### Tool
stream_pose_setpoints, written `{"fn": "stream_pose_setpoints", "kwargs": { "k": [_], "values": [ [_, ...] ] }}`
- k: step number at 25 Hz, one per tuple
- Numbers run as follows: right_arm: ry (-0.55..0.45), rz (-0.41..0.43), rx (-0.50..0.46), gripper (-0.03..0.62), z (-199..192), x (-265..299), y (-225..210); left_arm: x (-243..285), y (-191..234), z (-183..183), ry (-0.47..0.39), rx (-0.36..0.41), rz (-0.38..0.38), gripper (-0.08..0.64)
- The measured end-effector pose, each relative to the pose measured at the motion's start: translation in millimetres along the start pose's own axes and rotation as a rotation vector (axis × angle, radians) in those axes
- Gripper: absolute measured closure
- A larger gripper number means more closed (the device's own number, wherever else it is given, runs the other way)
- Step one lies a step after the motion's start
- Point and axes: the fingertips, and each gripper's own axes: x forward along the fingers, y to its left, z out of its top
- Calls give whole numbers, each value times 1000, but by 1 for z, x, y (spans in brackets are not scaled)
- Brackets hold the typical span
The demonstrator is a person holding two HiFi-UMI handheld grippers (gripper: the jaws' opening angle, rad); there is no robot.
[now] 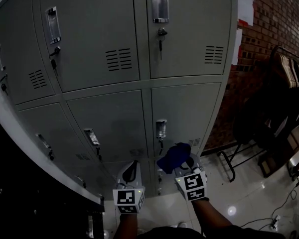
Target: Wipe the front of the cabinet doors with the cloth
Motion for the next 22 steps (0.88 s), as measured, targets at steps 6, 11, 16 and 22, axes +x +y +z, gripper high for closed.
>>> {"fn": "stream_pose_setpoints", "kwargs": {
  "k": [6,11,16,22],
  "values": [
    [1,1,13,517,-4,-1,-3,0,0,6,-3,0,7,543],
    [-9,2,46,522,-2,-2,-5,1,-3,10,-6,13,4,543],
    [-14,-3,58,525,-2,-2,-6,3,-11,10,-6,19,-13,543],
    [-28,9,58,525,1,0,-3,6,-11,8,-2,15,-10,543]
  ]
}}
